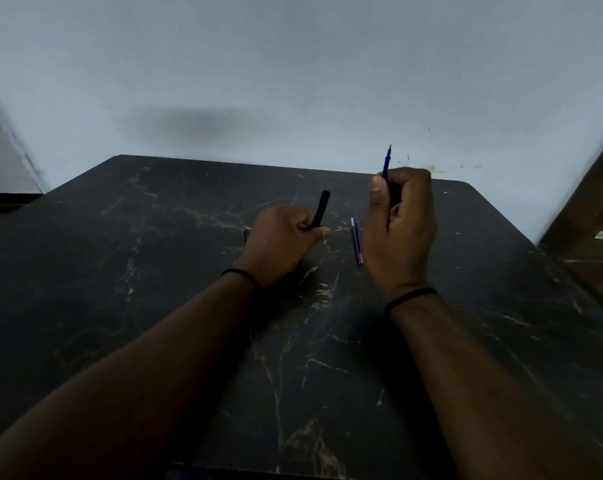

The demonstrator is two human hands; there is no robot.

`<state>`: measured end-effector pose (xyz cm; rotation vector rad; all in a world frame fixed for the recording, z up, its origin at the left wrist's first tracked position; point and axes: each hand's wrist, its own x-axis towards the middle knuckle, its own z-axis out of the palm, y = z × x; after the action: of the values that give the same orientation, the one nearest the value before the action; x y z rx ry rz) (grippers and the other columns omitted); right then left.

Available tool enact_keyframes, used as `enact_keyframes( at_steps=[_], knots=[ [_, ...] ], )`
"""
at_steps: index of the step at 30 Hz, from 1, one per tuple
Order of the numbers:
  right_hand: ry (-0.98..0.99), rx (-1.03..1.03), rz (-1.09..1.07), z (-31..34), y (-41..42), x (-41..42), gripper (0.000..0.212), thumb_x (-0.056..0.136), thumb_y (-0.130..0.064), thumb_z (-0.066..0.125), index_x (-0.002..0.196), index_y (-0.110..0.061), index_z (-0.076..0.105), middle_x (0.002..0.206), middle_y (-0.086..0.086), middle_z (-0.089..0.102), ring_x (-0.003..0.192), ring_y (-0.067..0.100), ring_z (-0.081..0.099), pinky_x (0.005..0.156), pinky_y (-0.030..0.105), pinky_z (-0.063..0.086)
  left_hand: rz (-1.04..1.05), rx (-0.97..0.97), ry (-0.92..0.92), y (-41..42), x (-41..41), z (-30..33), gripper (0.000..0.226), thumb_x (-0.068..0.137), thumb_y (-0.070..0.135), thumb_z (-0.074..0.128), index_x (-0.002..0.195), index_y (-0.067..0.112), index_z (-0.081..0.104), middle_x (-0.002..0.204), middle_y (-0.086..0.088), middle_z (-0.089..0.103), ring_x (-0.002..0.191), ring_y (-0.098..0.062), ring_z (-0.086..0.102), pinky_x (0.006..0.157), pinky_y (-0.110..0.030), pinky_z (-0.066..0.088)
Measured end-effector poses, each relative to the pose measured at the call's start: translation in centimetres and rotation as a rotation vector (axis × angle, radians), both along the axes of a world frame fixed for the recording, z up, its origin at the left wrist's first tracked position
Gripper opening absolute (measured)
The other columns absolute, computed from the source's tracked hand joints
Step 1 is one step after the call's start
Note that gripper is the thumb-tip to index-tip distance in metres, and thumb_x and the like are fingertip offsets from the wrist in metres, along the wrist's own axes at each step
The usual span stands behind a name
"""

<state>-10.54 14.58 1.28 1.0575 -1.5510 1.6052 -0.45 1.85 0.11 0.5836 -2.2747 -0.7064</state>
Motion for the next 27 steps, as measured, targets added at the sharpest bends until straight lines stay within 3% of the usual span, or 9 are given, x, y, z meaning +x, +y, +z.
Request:
enact_keyframes(
  at_steps=[2,8,14,16,21,24,27],
  knots=[
    [-0.129,0.083,-0.046,-0.6,-0.1,-1.2,0.014,0.100,-0.027,0.057,0.096,-0.013,0.059,0.085,-0.006,0.057,0.072,0.010,0.051,0.064,0.021,0.041,-0.004,0.008,0.006,0.1,0.0,0.0,0.021,0.084,0.033,0.075,0.090,0.014,0.077,0.086,-0.002,0.076,0.076,-0.015,0.071,0.072,-0.043,0.060],
    [-0.392,0.347,-0.166,-2.9,0.1,-4.4,0.018,0.098,-0.045,0.056,0.097,-0.027,0.056,0.074,-0.005,0.063,0.067,0.015,0.061,0.061,0.029,0.047,-0.011,0.024,0.029,0.2,0.0,-0.1,0.020,0.084,0.031,0.076,0.087,0.011,0.077,0.086,-0.005,0.075,0.078,-0.019,0.071,0.073,-0.045,0.059],
    [-0.525,0.706,-0.208,-3.8,-0.8,-6.0,0.021,0.096,-0.039,0.056,0.103,-0.021,0.066,0.095,0.005,0.070,0.091,0.027,0.064,0.074,0.028,0.042,-0.012,0.039,0.045,0.2,0.0,-0.1,0.017,0.084,0.030,0.076,0.087,0.013,0.078,0.086,-0.002,0.076,0.078,-0.016,0.071,0.074,-0.043,0.059],
    [-0.543,0.774,-0.203,-3.8,-1.0,-6.1,0.020,0.094,-0.035,0.057,0.100,-0.019,0.068,0.095,0.005,0.070,0.089,0.026,0.063,0.073,0.027,0.038,-0.009,0.034,0.036,0.2,0.0,-0.2,0.019,0.084,0.031,0.076,0.086,0.012,0.077,0.086,-0.003,0.076,0.079,-0.017,0.071,0.074,-0.043,0.058],
    [-0.496,0.845,-0.207,-3.4,-1.4,-5.9,0.026,0.093,-0.037,0.060,0.083,-0.015,0.068,0.071,0.002,0.061,0.060,0.014,0.050,0.062,0.028,0.037,0.002,0.035,0.046,0.1,-0.1,-0.3,0.018,0.083,0.032,0.076,0.084,0.014,0.077,0.083,-0.002,0.076,0.077,-0.015,0.070,0.074,-0.042,0.058],
    [-0.460,0.828,-0.218,-3.4,-1.5,-5.7,0.037,0.096,-0.042,0.057,0.081,-0.011,0.069,0.067,0.002,0.058,0.054,0.010,0.045,0.060,0.029,0.035,0.003,0.030,0.044,0.1,-0.1,-0.3,0.015,0.083,0.033,0.076,0.087,0.019,0.078,0.084,0.005,0.076,0.077,-0.006,0.069,0.073,-0.036,0.058],
    [-0.457,0.822,-0.211,-3.4,-1.4,-5.8,0.030,0.098,-0.037,0.055,0.087,-0.013,0.068,0.075,0.003,0.060,0.059,0.014,0.046,0.065,0.029,0.036,-0.009,0.042,0.061,0.0,-0.1,-0.3,0.012,0.083,0.030,0.077,0.087,0.019,0.079,0.086,0.006,0.076,0.078,-0.004,0.070,0.075,-0.035,0.059]
  ],
)
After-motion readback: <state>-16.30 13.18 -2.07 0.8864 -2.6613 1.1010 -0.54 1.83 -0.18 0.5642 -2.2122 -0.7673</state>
